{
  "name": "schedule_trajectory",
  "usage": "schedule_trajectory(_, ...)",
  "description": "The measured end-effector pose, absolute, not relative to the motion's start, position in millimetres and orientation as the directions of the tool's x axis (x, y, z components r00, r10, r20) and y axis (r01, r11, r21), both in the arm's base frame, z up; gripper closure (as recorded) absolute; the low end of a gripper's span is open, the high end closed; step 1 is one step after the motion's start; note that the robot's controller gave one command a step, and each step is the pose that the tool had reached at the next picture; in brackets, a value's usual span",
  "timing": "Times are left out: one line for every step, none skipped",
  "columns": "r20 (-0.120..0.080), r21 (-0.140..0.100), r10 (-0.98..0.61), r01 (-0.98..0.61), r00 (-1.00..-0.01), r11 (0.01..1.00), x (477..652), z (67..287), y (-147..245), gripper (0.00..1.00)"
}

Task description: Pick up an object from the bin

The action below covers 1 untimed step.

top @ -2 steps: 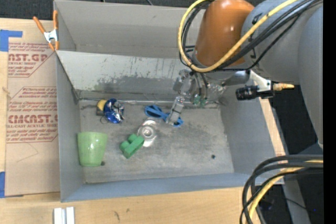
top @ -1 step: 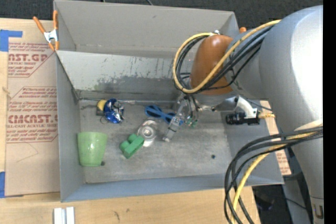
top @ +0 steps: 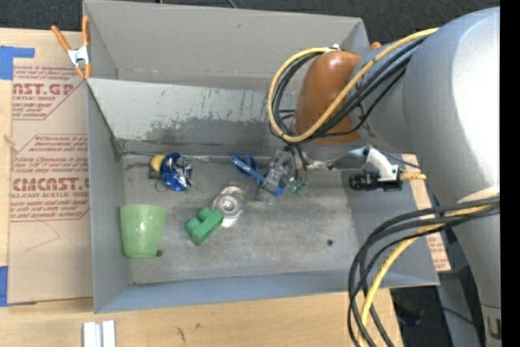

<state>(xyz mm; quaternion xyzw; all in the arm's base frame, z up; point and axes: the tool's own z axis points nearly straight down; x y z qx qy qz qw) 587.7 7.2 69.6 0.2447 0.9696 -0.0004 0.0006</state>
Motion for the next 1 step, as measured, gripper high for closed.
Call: schedule_trajectory(-0.008, 0.005, 0.454, 0.454, -0.891, 0.891, 583.4, 198.0, 17.6, 1.00)
